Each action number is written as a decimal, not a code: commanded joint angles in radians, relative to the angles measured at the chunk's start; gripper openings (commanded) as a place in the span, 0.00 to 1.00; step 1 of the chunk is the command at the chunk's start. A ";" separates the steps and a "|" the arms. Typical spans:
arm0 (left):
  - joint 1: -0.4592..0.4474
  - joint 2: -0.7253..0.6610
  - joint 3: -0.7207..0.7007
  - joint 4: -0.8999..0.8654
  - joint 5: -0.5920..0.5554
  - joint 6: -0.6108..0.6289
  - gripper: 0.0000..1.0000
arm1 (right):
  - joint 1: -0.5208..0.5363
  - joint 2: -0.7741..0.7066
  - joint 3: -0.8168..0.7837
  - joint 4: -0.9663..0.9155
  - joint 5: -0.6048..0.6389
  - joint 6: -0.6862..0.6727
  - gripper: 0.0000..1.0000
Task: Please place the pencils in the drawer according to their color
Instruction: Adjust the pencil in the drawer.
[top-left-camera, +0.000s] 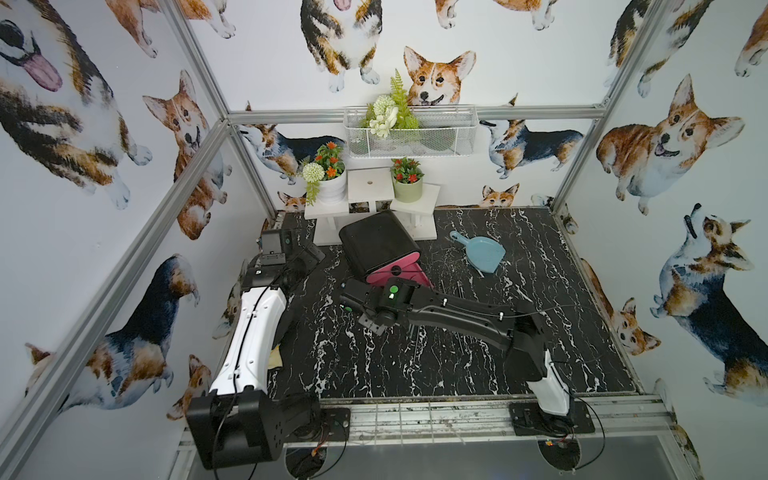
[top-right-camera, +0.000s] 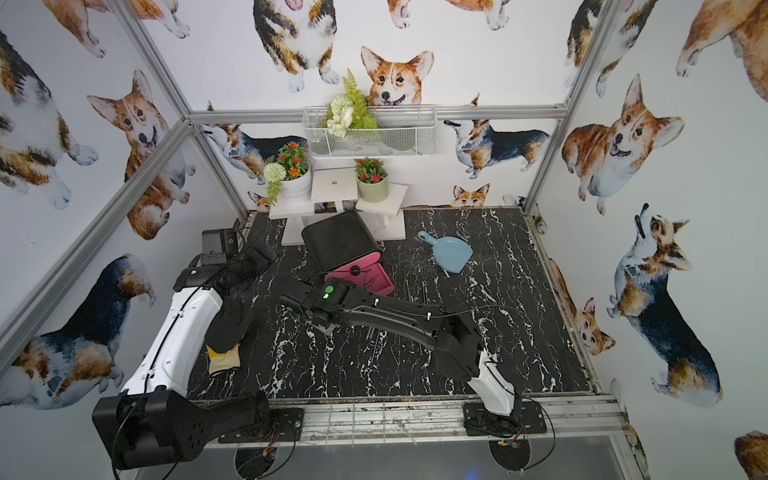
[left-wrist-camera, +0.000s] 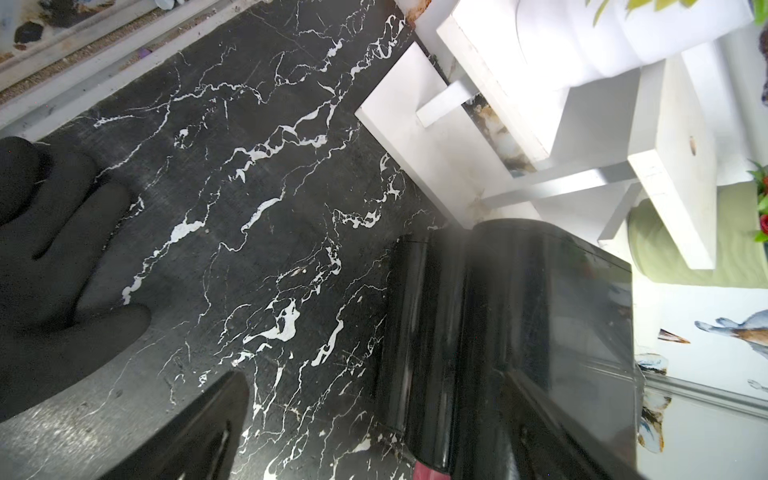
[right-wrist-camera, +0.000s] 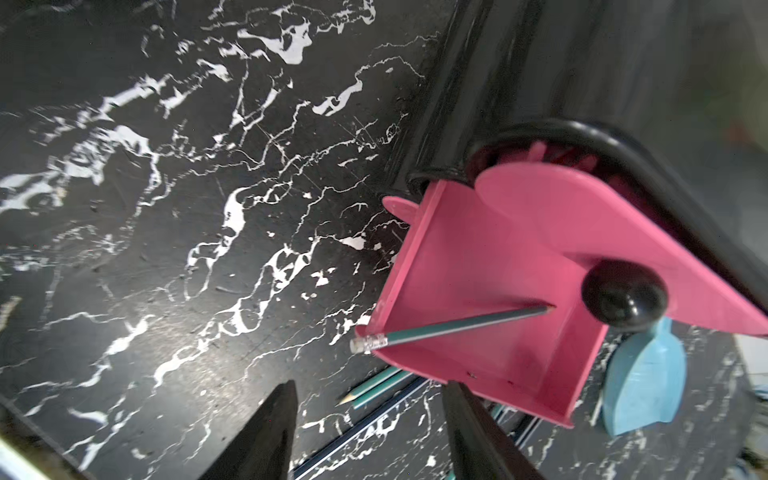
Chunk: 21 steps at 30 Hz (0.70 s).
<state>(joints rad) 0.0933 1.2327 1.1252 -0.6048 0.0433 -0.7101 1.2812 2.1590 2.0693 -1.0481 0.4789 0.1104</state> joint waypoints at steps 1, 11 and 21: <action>0.009 -0.005 -0.002 -0.004 -0.001 -0.009 1.00 | 0.016 0.054 0.044 -0.079 0.135 -0.074 0.62; 0.019 -0.009 -0.004 0.004 0.009 -0.013 1.00 | 0.023 0.158 0.133 -0.146 0.182 -0.079 0.62; 0.019 -0.009 -0.010 0.017 0.025 -0.016 1.00 | 0.020 0.158 0.127 -0.165 0.212 -0.057 0.54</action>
<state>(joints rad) 0.1104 1.2270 1.1172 -0.6041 0.0589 -0.7242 1.3025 2.3165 2.1918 -1.1893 0.6582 0.0330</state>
